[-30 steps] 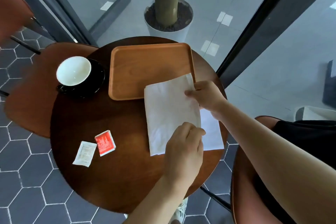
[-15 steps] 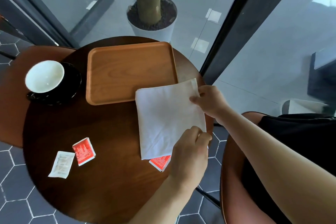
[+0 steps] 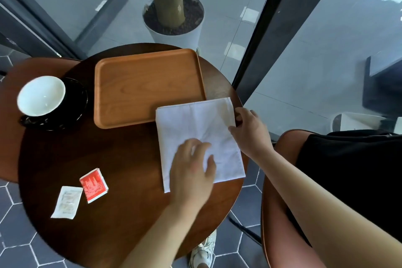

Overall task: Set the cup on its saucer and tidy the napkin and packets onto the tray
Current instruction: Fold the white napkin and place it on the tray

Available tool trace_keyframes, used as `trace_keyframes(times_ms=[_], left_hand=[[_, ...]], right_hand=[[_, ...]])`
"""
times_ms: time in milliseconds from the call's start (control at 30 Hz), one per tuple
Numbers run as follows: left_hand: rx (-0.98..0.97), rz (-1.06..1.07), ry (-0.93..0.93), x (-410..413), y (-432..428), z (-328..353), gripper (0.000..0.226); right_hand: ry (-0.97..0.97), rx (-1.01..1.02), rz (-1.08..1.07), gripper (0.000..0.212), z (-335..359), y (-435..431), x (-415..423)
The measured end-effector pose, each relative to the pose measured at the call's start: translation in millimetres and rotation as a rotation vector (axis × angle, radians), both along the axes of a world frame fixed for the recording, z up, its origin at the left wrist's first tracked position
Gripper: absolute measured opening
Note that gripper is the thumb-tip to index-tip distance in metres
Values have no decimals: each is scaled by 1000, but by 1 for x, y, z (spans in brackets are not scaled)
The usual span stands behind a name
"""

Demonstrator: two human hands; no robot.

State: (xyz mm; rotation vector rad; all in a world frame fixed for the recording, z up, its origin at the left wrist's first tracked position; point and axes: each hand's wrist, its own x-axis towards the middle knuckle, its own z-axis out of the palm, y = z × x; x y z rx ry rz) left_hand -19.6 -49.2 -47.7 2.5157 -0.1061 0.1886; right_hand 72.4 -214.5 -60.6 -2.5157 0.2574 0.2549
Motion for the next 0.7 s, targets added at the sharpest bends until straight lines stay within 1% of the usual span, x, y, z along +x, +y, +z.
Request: trace_keyframes(times_ms=[67,167,233,300,367,433,600,633,700], left_hand=[[167,24,-11,15,28,-9,41],[379,-37,73,35,58,-24,66],[494,-84,140,43,70,-38,78],[560,-106,169,45,77,-51,84],[582,-104,169,44,79,-61,87],[581,-94,163,42,79,-65,87],[561,-112,195,38,79,-54,86],[535,-103,199,34,79,-49,84],[418,-30,205,20,80,-38,80]], right_hand=[[-60,-65,70,49,-3,0,-15],[-150,-236,237,61,-12,7,-41],[-163,-323,334,68,-19,12,-55],[-157,-392,414,71,-29,15,-67],[-125,-428,451,74,-37,15,-73],[-96,-445,442,76,-41,16,-74],[-71,-442,444,76,-38,16,-75],[-72,-444,439,76,-35,15,-76],[-72,-424,398,75,-30,14,-80]])
